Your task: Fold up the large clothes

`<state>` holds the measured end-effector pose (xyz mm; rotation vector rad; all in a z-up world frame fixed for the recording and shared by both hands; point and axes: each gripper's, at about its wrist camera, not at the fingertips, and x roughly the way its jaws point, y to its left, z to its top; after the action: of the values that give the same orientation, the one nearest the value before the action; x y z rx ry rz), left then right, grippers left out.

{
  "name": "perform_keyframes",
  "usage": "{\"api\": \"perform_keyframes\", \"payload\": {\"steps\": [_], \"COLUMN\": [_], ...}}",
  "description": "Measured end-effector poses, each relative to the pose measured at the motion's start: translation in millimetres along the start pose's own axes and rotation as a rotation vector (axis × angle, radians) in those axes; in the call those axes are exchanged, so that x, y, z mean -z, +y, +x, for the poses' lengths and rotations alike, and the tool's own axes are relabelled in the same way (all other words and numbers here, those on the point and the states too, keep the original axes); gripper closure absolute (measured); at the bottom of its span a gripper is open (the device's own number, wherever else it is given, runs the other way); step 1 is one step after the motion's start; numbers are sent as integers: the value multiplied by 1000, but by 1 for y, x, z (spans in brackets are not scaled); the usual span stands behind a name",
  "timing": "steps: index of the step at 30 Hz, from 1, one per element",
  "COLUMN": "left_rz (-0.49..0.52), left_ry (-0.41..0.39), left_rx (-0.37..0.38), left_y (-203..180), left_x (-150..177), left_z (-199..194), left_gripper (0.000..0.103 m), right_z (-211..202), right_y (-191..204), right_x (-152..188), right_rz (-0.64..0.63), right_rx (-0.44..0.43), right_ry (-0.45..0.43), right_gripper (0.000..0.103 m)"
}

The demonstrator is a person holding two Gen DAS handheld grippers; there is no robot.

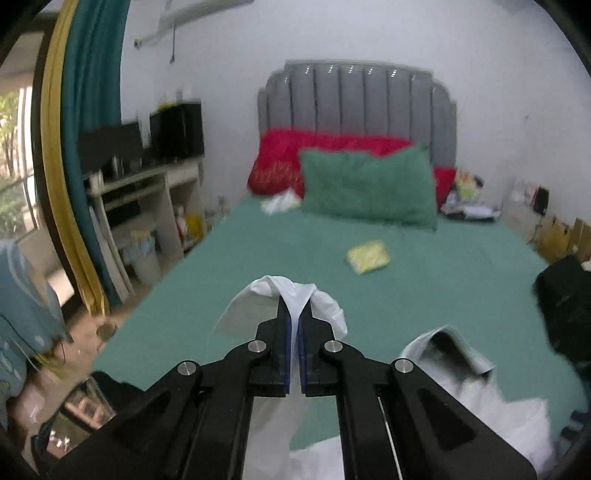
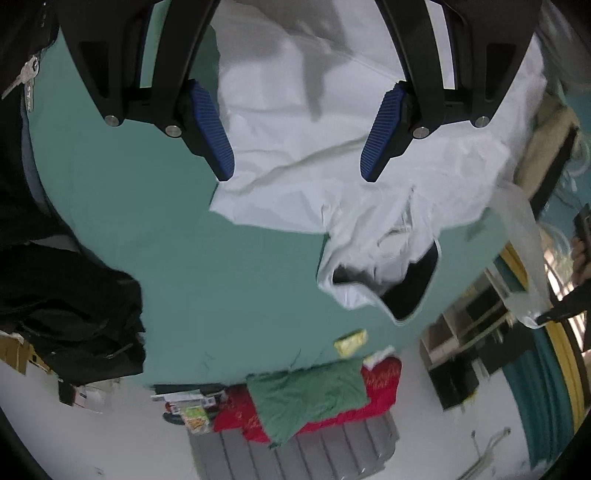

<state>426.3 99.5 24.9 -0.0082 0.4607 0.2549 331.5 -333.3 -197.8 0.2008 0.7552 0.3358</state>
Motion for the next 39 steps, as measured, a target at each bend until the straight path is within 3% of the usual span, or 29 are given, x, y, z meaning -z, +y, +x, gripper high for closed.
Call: {"api": "perform_keyframes", "payload": {"steps": [2, 5, 7, 8, 9, 11, 15, 19, 22, 26, 30, 33, 35, 37, 38, 39], "left_rz": [-6, -16, 47, 69, 95, 127, 172, 153, 61, 31, 4, 28, 16, 17, 27, 33], "left_ry": [-1, 82, 228, 292, 393, 501, 579, 514, 496, 456, 532, 511, 520, 538, 562, 583], "left_rx": [54, 216, 377, 441, 523, 570, 536, 390, 345, 295, 309, 337, 377, 389, 389, 388], "left_y": [-27, -86, -140, -155, -176, -189, -152, -81, -37, 1, 10, 13, 13, 11, 10, 8], "left_x": [-1, 26, 66, 85, 118, 161, 204, 204, 208, 224, 240, 236, 235, 240, 243, 247], "left_z": [-19, -44, -47, -49, -51, -56, -60, -34, -18, 9, 34, 30, 31, 33, 36, 37], "left_gripper": [99, 98, 77, 53, 46, 46, 46, 46, 46, 46, 46, 46, 46, 46, 46, 46], "right_z": [-7, -19, -25, -28, -31, -37, -39, -17, 9, 53, 92, 121, 145, 166, 178, 183], "right_y": [-8, -20, -30, -36, -41, -49, -61, -52, -34, 3, 51, 96, 121, 134, 136, 132], "right_x": [-1, 0, 1, 1, 2, 3, 4, 8, 12, 2, -15, -28, -34, -31, -26, -23], "right_rz": [32, 72, 101, 118, 133, 151, 192, 189, 143, 13, -64, -151, -208, -279, -328, -328], "right_rx": [-17, -27, -32, -34, -29, -24, -14, -29, -42, -9, -23, -13, 44, 132, 196, 200], "right_ry": [-14, -28, -30, -25, -23, -26, -29, 15, 44, 79, 106, 127, 154, 203, 244, 268], "right_gripper": [32, 32, 32, 32, 32, 32, 32, 32, 32, 32, 32, 32, 33, 62, 84, 87]}}
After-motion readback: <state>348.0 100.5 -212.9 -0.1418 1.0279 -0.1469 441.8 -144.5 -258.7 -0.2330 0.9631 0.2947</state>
